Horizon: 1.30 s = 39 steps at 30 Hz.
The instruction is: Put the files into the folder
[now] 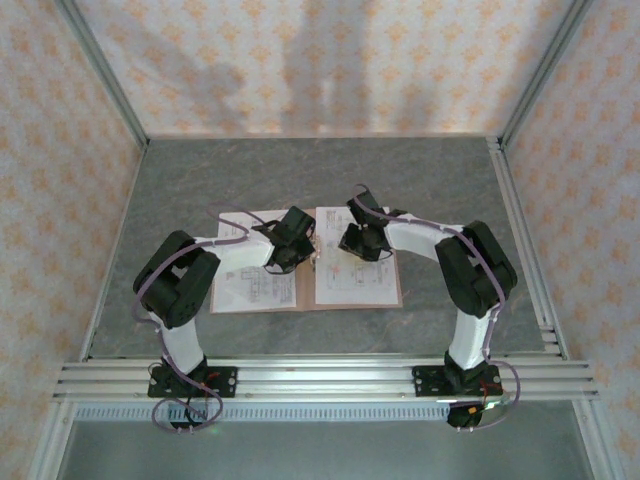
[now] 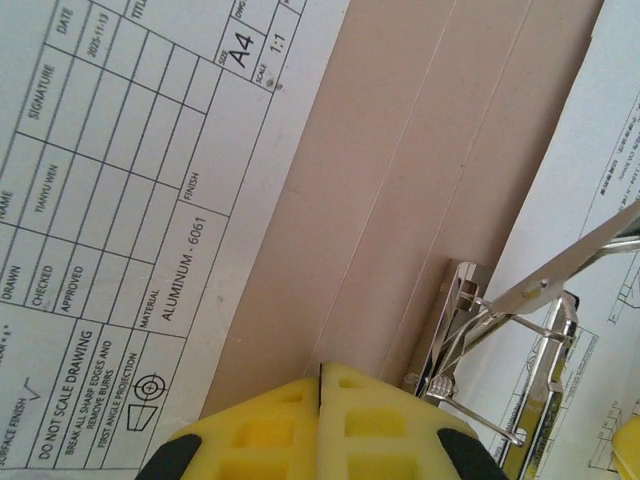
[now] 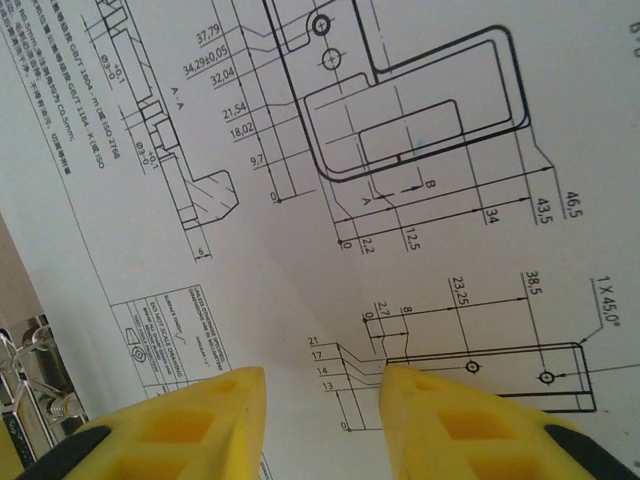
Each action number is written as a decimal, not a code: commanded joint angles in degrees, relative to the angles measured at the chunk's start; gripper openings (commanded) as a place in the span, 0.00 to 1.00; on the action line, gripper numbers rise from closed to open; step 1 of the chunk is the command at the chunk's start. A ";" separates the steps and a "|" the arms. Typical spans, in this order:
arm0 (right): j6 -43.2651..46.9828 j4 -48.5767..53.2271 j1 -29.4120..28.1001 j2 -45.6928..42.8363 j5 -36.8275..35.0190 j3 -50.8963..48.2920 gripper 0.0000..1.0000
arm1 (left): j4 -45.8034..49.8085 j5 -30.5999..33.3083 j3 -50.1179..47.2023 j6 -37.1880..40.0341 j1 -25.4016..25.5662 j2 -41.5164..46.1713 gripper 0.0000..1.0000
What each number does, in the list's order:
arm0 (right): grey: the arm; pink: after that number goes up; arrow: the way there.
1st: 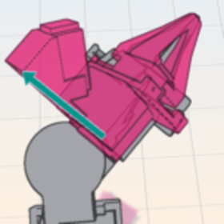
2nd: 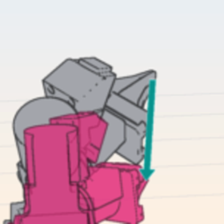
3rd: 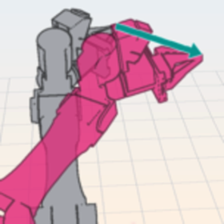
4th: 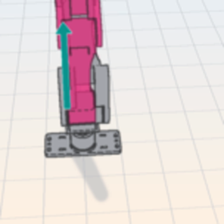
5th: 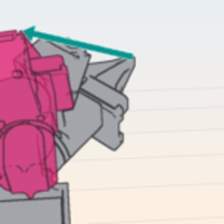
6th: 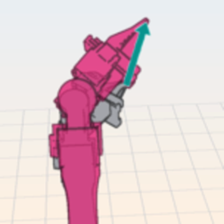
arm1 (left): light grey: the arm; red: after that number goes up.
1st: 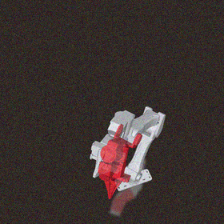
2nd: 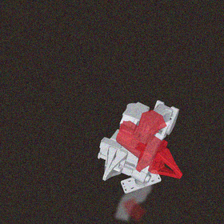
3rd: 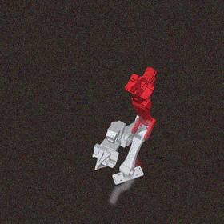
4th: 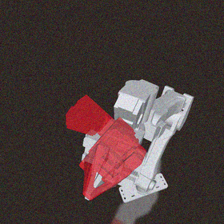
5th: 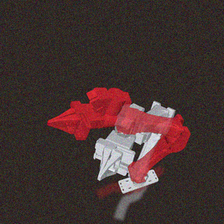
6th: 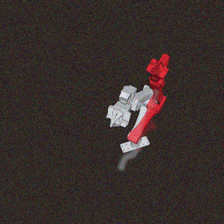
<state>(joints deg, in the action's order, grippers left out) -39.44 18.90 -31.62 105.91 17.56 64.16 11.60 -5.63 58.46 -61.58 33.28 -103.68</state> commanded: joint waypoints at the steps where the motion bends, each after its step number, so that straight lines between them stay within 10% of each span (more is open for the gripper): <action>1: 1.45 5.63 -0.64 -0.55 -1.96 -2.28 0.37 | 1.77 0.08 1.05 0.67 -0.05 -0.83 0.00; 39: -11.59 0.46 -3.36 -5.00 -1.44 7.88 0.33 | 2.17 1.44 -1.03 0.97 0.52 8.07 0.00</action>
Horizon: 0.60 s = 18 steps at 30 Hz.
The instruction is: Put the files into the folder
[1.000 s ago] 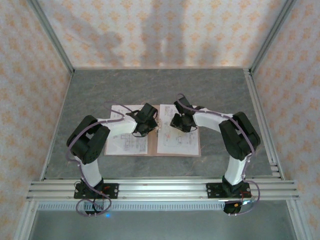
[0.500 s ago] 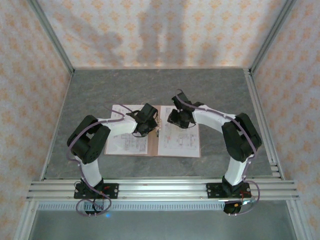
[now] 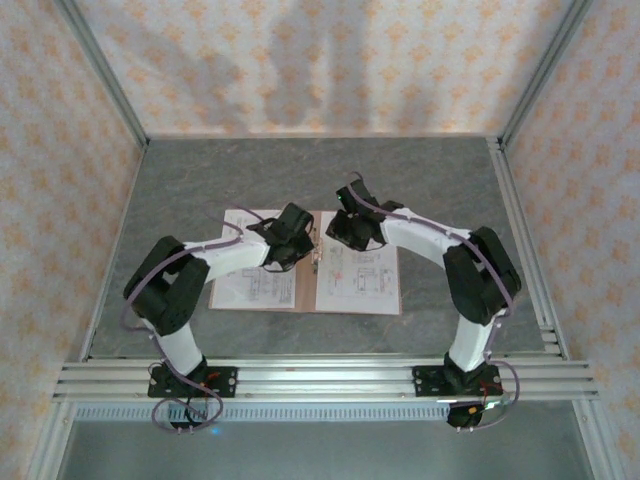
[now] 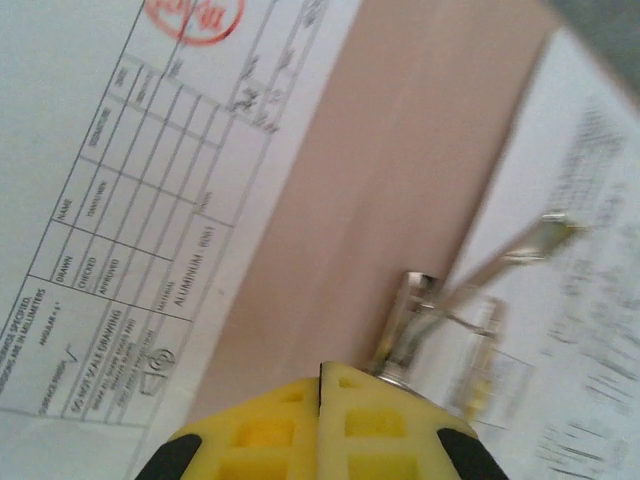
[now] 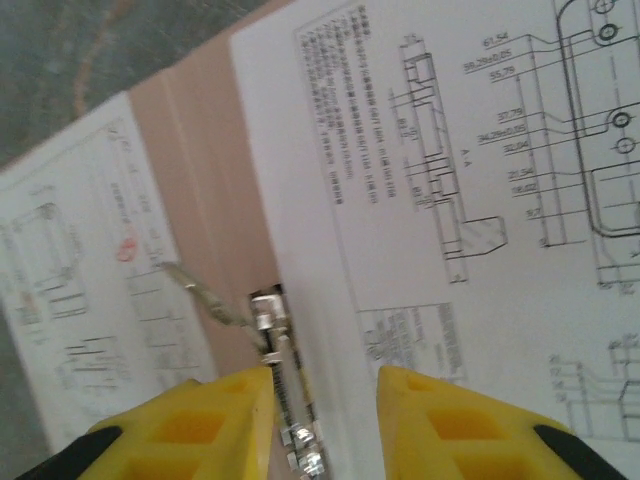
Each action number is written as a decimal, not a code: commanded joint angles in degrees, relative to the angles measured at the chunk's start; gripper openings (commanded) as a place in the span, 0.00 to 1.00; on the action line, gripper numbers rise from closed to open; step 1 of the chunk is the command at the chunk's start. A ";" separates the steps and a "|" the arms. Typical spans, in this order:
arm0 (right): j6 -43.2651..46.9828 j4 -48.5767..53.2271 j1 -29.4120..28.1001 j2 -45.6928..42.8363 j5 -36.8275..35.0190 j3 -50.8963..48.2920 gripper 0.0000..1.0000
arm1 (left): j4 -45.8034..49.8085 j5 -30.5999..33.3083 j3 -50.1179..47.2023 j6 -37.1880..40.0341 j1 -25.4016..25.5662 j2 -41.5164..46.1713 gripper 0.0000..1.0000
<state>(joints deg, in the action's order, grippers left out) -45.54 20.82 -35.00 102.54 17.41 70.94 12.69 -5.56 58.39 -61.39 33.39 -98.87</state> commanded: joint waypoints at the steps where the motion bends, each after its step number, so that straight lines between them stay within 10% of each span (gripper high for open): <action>1: -7.13 -0.70 0.10 -0.34 -1.11 2.33 0.33 | 0.68 0.93 -1.42 0.40 0.45 3.61 0.00; 18: -16.42 11.41 1.43 18.35 1.11 24.58 0.17 | -7.14 -2.52 -9.13 -4.09 1.67 1.48 0.00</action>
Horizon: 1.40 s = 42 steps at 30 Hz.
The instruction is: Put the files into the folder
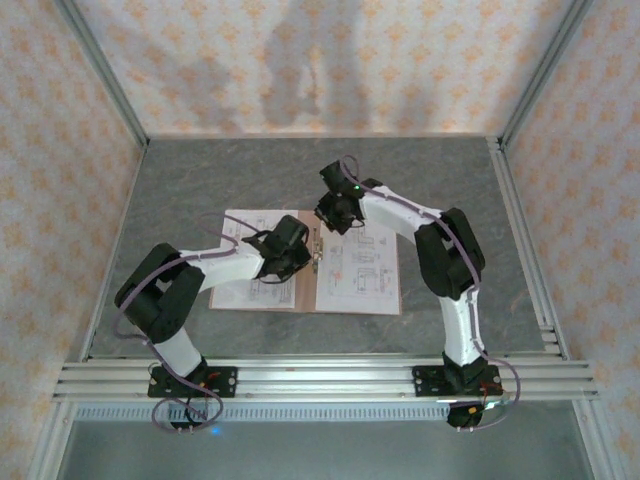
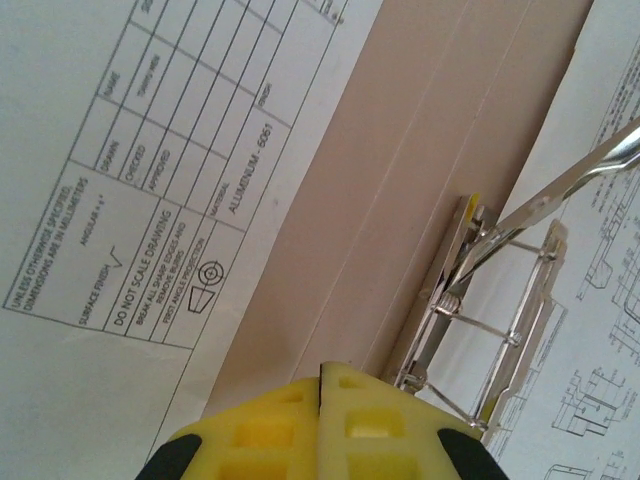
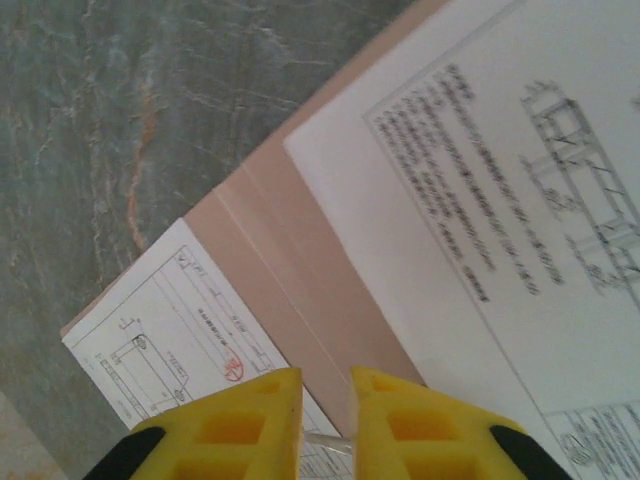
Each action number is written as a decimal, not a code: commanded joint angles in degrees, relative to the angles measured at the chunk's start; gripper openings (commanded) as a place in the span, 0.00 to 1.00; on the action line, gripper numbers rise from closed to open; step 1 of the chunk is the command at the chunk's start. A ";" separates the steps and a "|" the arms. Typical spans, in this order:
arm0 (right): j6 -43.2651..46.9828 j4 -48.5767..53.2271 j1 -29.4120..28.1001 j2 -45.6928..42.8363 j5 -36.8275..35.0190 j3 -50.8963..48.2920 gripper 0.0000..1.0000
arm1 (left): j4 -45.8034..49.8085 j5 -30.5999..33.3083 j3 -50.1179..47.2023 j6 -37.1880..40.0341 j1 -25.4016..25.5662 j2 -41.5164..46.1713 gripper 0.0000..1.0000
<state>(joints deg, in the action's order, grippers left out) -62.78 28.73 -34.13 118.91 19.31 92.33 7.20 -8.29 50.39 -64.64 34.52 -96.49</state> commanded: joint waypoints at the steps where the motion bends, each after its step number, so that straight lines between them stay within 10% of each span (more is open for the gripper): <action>1: 1.36 3.97 0.64 2.89 -0.33 4.03 0.15 | -1.95 0.38 -1.48 -0.92 0.55 -1.03 0.00; 15: 9.98 4.28 0.54 4.36 7.16 6.97 0.11 | -3.00 1.17 -3.01 -1.35 0.56 -2.83 0.00; 42: 7.95 -10.45 -1.46 -18.82 9.10 -23.14 0.13 | 2.47 8.26 -3.31 -3.08 1.53 10.85 0.00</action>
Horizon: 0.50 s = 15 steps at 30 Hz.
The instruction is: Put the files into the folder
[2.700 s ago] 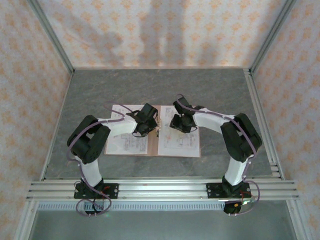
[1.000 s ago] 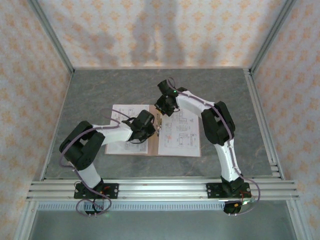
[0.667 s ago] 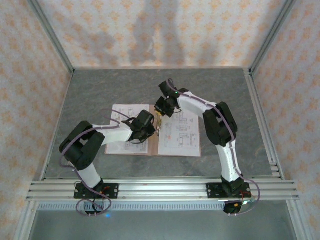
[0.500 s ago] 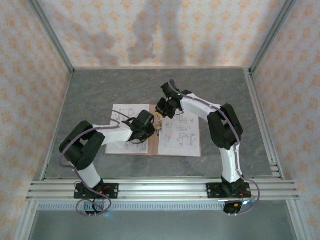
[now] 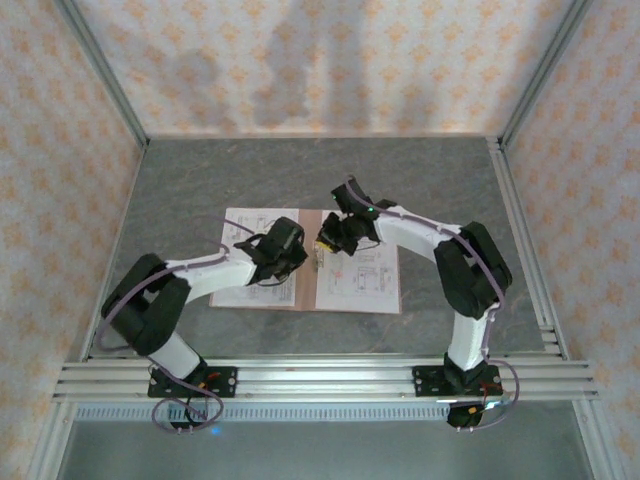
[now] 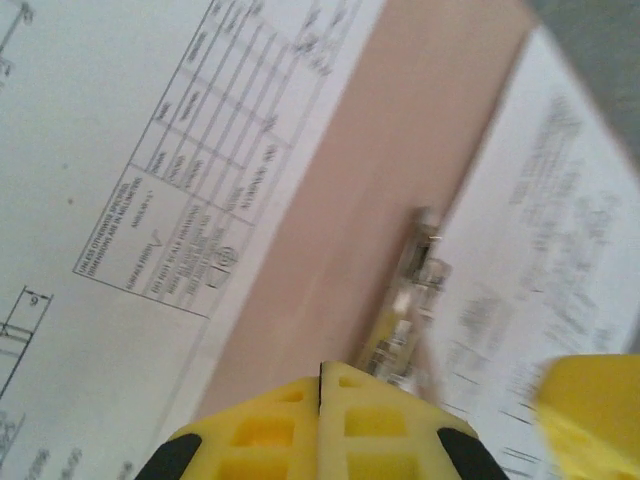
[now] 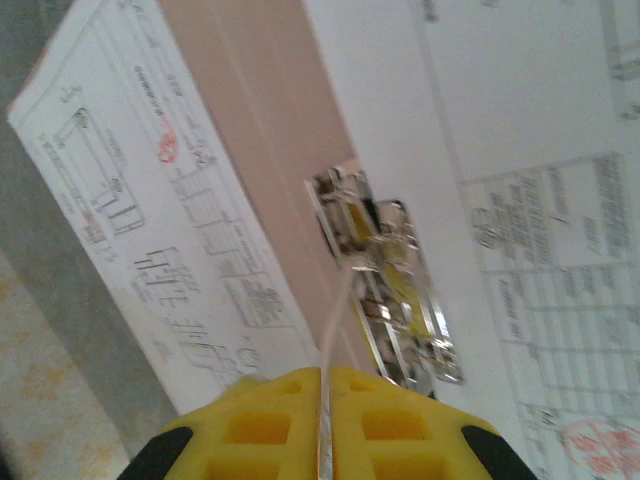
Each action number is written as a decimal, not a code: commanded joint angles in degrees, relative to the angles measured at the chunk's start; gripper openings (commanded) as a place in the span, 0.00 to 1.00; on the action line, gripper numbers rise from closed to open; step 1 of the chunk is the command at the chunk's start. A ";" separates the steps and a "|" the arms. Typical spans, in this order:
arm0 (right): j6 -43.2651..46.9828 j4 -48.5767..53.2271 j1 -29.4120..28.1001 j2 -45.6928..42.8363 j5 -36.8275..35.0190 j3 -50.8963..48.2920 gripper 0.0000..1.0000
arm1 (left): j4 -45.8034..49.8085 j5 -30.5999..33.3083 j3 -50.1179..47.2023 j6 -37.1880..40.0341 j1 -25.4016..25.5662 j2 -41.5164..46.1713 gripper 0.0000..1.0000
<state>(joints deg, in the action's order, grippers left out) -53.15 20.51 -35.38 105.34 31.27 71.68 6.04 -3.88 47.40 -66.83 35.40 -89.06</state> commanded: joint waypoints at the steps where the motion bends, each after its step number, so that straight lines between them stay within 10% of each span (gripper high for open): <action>1: -2.60 -3.24 -0.22 -6.70 -3.74 -4.24 0.13 | 4.84 3.96 -0.07 -0.94 0.64 3.96 0.00; 15: -33.04 -43.53 -4.47 -13.62 -9.35 -27.98 0.33 | 2.35 0.33 3.41 -0.67 0.02 -5.11 0.00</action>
<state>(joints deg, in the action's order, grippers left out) -78.67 -12.78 -39.22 91.79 24.62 43.38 8.73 -3.18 49.71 -67.26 35.75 -92.90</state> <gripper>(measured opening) 0.331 0.046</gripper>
